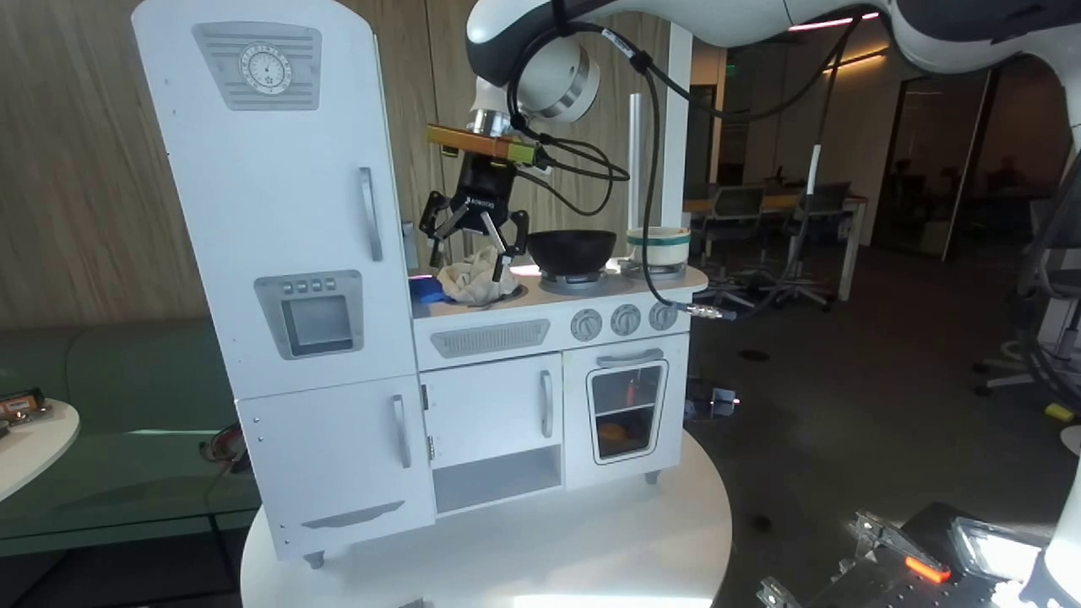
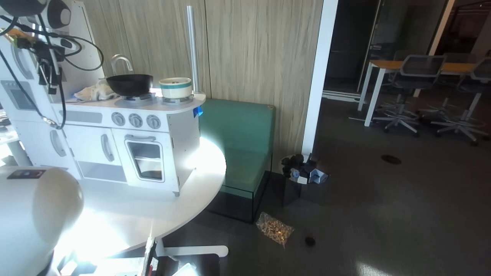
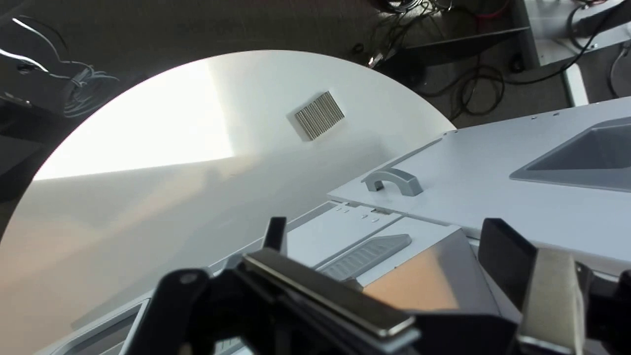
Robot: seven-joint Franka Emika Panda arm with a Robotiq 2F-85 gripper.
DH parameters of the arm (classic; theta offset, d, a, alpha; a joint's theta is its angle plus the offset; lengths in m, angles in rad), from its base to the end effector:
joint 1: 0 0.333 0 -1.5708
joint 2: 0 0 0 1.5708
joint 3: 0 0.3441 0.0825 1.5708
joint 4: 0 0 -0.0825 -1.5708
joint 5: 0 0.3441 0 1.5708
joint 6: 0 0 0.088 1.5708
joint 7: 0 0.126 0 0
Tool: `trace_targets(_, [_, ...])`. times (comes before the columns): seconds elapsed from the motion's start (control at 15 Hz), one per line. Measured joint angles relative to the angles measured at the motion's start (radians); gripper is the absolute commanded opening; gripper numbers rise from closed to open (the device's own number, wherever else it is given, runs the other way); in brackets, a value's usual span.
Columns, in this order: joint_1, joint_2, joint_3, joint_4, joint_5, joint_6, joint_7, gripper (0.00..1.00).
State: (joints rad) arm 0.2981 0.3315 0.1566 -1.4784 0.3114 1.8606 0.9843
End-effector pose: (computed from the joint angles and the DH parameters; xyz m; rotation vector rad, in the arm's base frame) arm 0.5674 0.2936 0.5169 -2.6941 0.8647 0.2734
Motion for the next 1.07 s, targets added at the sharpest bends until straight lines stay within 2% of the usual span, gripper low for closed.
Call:
trace_targets(0.2, [0.044,-0.019,-0.001,-0.049,-0.1,0.04,0.19,1.0])
trace_targets(0.47, [0.052,-0.044,-0.007,-0.098,-0.227,0.047,0.36,1.0])
trace_targets(1.07, [0.04,-0.032,-0.021,-0.124,-0.344,0.051,0.399,1.0])
